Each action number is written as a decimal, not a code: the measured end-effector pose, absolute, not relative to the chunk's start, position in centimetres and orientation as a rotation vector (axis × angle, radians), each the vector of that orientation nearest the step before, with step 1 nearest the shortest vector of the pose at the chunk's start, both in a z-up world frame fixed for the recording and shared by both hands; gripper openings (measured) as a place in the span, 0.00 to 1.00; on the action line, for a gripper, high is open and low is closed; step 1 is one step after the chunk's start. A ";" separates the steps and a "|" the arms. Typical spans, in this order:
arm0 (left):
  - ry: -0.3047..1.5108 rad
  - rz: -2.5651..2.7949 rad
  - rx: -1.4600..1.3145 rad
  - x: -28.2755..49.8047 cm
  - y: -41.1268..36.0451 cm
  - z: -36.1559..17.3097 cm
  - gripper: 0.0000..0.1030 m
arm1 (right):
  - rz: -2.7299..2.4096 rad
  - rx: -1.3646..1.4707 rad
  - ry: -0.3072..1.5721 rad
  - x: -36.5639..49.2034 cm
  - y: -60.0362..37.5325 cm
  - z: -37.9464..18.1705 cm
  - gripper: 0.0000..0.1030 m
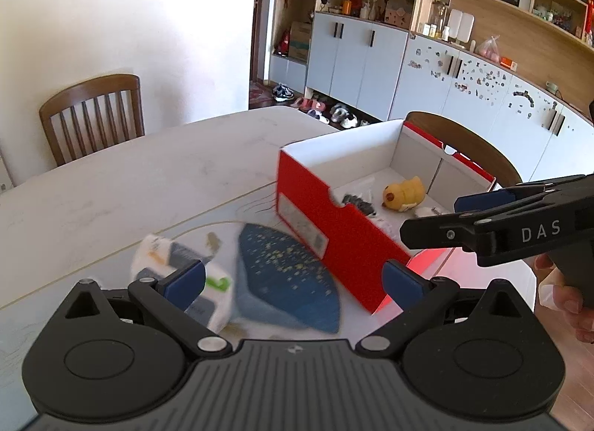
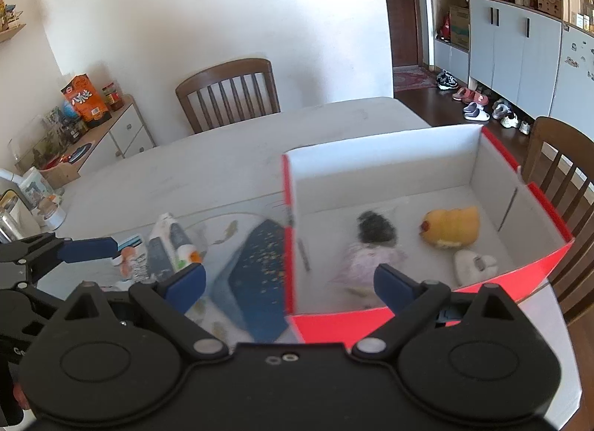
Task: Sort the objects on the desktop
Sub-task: 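Reach the right tool to the silver foil bag while the left tool reaches the white cable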
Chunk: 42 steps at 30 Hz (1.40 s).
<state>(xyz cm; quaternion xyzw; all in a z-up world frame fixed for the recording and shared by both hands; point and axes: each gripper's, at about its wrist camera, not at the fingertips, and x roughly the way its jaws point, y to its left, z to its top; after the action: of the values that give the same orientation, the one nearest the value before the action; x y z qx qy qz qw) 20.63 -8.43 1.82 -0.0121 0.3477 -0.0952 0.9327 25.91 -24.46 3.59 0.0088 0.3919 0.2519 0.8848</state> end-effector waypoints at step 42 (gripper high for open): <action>0.687 -0.062 -0.074 11.9 3.4 -2.7 0.99 | 0.566 -0.085 0.843 19.4 -11.8 0.6 0.95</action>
<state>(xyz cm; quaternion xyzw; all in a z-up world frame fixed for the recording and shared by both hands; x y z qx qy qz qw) 11.85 3.40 -2.66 -0.0363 0.3366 -0.0302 0.9405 19.42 -11.85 0.55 -0.0407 0.4036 0.2709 0.8730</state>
